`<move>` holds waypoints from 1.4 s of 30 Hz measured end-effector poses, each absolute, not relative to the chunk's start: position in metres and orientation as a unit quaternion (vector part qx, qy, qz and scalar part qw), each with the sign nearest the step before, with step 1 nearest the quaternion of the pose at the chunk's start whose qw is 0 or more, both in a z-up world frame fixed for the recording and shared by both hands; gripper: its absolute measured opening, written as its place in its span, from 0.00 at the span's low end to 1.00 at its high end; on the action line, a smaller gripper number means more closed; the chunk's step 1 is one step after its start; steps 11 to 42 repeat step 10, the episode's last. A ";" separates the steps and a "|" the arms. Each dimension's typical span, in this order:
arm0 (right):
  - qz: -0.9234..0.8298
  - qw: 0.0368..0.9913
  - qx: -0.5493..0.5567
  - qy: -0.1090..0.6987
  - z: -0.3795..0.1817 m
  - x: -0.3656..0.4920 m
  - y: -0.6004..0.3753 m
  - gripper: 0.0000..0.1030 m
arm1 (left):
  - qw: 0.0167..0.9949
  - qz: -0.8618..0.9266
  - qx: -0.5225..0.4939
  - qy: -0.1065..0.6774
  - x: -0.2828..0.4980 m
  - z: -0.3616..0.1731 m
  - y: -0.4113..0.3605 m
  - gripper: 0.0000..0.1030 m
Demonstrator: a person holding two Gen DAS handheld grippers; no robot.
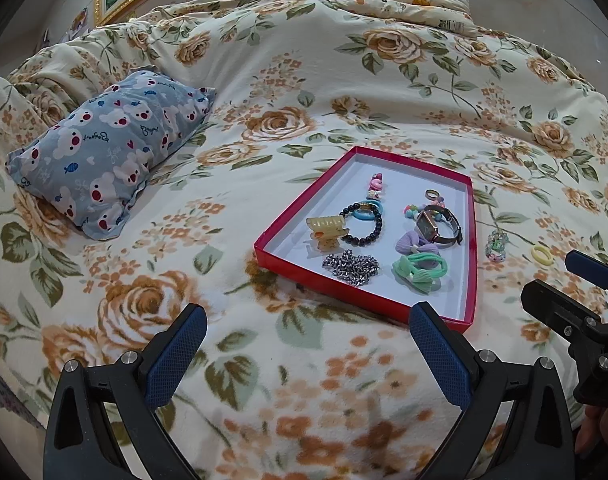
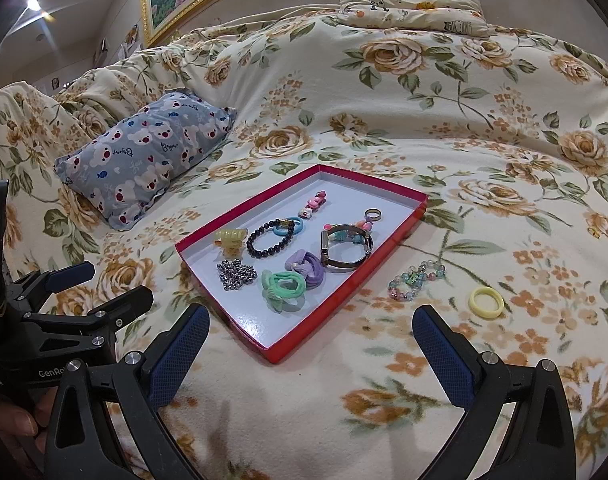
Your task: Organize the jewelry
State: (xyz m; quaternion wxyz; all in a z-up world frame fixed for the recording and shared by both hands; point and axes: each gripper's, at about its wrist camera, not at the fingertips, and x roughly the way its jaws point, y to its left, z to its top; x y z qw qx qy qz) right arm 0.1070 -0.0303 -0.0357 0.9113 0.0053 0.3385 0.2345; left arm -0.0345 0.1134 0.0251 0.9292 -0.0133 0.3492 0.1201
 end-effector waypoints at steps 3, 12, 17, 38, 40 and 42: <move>0.235 0.911 0.006 0.339 -0.035 0.107 -0.030 0.99 | 0.929 0.120 -0.013 0.349 -0.034 0.025 0.113 0.99; 0.234 0.910 0.005 0.342 -0.035 0.111 -0.031 0.99 | 0.929 0.118 -0.014 0.351 -0.031 0.025 0.112 0.99; 0.234 0.910 0.005 0.342 -0.035 0.111 -0.031 0.99 | 0.929 0.118 -0.014 0.351 -0.031 0.025 0.112 0.99; 0.234 0.910 0.005 0.342 -0.035 0.111 -0.031 0.99 | 0.929 0.118 -0.014 0.351 -0.031 0.025 0.112 0.99; 0.234 0.910 0.005 0.342 -0.035 0.111 -0.031 0.99 | 0.929 0.118 -0.014 0.351 -0.031 0.025 0.112 0.99; 0.234 0.910 0.005 0.342 -0.035 0.111 -0.031 0.99 | 0.929 0.118 -0.014 0.351 -0.031 0.025 0.112 0.99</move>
